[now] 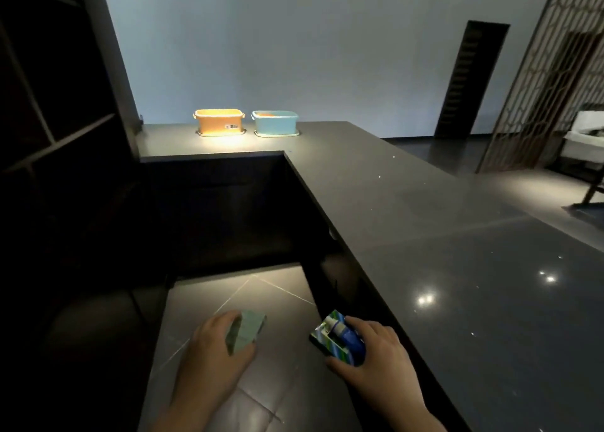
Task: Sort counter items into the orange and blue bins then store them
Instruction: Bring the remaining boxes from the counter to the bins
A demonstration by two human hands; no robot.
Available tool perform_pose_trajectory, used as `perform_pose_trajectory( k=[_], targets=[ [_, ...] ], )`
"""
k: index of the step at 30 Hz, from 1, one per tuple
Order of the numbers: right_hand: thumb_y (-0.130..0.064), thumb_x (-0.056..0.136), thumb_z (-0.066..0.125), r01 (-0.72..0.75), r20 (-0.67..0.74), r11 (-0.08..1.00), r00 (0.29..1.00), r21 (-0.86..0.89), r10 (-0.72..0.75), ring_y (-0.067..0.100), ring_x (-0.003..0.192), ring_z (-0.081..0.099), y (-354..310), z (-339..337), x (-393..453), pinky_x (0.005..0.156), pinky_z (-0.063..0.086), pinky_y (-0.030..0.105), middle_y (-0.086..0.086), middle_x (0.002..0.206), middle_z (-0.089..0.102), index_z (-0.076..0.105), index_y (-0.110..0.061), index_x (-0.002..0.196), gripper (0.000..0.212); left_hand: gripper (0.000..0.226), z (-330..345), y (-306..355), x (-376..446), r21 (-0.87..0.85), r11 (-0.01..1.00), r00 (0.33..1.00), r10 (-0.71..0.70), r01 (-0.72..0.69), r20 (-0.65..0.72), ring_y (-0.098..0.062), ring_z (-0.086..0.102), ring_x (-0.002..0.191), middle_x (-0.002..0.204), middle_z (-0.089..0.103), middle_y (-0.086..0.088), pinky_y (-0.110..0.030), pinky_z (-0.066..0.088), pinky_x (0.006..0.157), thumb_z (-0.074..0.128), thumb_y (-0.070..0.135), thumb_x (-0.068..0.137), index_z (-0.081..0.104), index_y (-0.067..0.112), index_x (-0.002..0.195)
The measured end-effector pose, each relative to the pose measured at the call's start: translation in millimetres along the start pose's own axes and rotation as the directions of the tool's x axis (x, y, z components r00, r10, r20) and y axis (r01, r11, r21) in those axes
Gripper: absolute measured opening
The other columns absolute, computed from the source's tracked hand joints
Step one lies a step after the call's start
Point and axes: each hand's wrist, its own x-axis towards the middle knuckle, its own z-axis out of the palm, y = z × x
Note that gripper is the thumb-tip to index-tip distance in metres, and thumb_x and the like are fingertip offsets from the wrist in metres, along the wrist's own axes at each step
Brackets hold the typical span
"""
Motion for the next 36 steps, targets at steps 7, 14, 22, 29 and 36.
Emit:
perform_pose_trajectory(
  k=[7, 14, 22, 29, 36],
  targets=[
    [-0.066, 0.069, 0.065, 0.072, 0.081, 0.997, 0.994, 0.014, -0.073, 0.004, 0.114, 0.041, -31, 31, 122, 0.096, 0.037, 0.019, -0.017, 0.126, 0.049, 0.039, -0.04, 0.137, 0.078, 0.055, 0, -35, 87, -0.004, 0.996, 0.994, -0.089, 0.089, -0.069, -0.016, 0.051, 0.109, 0.117, 0.056, 0.005, -0.026, 0.04, 0.086, 0.076, 0.034, 0.072, 0.057, 0.027, 0.123],
    [-0.067, 0.068, 0.065, 0.17, 0.158, 0.984, 0.972, 0.053, -0.176, 0.003, 0.111, 0.04, -45, 54, 277, 0.093, 0.038, 0.019, -0.016, 0.124, 0.048, 0.037, -0.04, 0.138, 0.081, 0.055, 12, -51, 207, 0.01, 0.983, 0.969, -0.179, 0.183, -0.172, -0.014, 0.05, 0.113, 0.123, 0.055, 0.006, -0.025, 0.041, 0.087, 0.076, 0.033, 0.072, 0.057, 0.028, 0.123],
    [-0.065, 0.068, 0.064, 0.259, 0.158, 0.966, 0.954, -0.007, -0.255, 0.005, 0.106, 0.043, -72, 79, 442, 0.086, 0.04, 0.019, -0.016, 0.119, 0.052, 0.043, -0.039, 0.135, 0.075, 0.058, 23, -51, 344, -0.016, 0.974, 0.945, -0.222, 0.225, -0.24, -0.007, 0.044, 0.113, 0.125, 0.049, 0.015, -0.027, 0.041, 0.091, 0.071, 0.041, 0.075, 0.05, 0.033, 0.129],
    [-0.067, 0.067, 0.063, 0.306, 0.146, 0.952, 0.943, -0.026, -0.299, 0.005, 0.105, 0.045, -115, 139, 558, 0.087, 0.042, 0.021, -0.017, 0.115, 0.053, 0.045, -0.04, 0.132, 0.072, 0.057, 24, -119, 460, 0.008, 0.965, 0.939, -0.252, 0.261, -0.234, -0.003, 0.042, 0.106, 0.122, 0.05, 0.018, -0.027, 0.04, 0.082, 0.07, 0.042, 0.076, 0.05, 0.033, 0.128],
    [-0.067, 0.067, 0.064, 0.246, 0.119, 0.969, 0.963, -0.03, -0.241, 0.004, 0.102, 0.045, -163, 183, 679, 0.086, 0.041, 0.02, -0.02, 0.108, 0.051, 0.047, -0.041, 0.129, 0.069, 0.057, 7, -179, 610, 0.013, 0.974, 0.951, -0.219, 0.227, -0.217, -0.001, 0.039, 0.098, 0.121, 0.05, 0.019, -0.024, 0.035, 0.076, 0.071, 0.043, 0.073, 0.051, 0.036, 0.126]
  ],
)
